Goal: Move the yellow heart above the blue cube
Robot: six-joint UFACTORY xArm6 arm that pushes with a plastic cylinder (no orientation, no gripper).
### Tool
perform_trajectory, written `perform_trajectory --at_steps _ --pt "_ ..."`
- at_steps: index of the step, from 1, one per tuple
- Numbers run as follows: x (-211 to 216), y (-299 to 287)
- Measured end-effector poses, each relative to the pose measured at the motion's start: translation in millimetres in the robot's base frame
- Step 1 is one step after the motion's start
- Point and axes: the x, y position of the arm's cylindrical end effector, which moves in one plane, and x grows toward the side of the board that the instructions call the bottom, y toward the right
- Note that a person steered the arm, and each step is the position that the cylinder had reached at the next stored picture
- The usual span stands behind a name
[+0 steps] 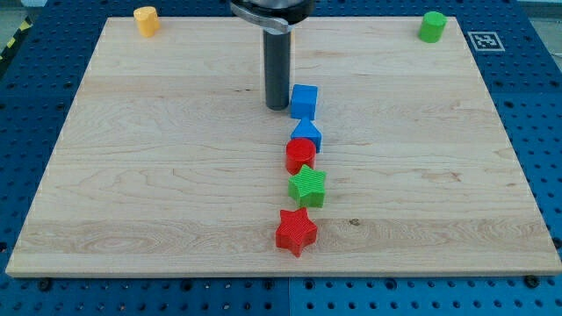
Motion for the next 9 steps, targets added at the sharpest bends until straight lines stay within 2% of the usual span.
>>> perform_trajectory --at_steps 1,4,5,6,8,9 --pt "-23.6 -47.6" --pt "-119.4 -270.0" --pt "-183.1 -272.7" --pt "-198.1 -266.1" --pt "-197.2 -202.4" --pt "-194.6 -196.3"
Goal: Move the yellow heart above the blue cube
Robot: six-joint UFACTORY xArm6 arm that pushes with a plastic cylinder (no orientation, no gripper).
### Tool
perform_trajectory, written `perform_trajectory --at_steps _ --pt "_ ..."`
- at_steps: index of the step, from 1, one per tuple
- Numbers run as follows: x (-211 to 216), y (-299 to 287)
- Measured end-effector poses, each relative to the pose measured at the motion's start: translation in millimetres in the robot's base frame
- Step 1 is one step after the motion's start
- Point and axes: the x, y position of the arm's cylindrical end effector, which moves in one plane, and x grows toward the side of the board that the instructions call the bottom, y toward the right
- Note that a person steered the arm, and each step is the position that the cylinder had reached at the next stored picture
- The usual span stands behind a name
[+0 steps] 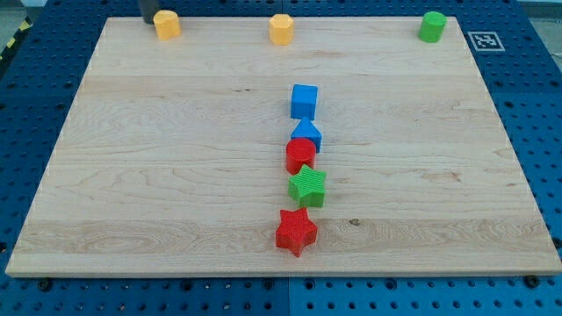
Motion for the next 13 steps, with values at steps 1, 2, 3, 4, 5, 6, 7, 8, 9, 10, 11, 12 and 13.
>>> perform_trajectory --at_steps 1,2,3,4,5,6,7,8,9,10,11,12,13 --pt "7.2 7.1" --pt "21.4 25.5" --pt "46.4 51.6" --pt "79.9 75.3" --pt "100.6 103.4" --pt "101.0 123.4" --pt "100.5 122.2" --pt "94.5 121.8" --pt "87.3 119.6" --pt "92.5 119.6" --pt "98.3 123.9" --pt "98.9 138.5" --pt "98.9 152.7"
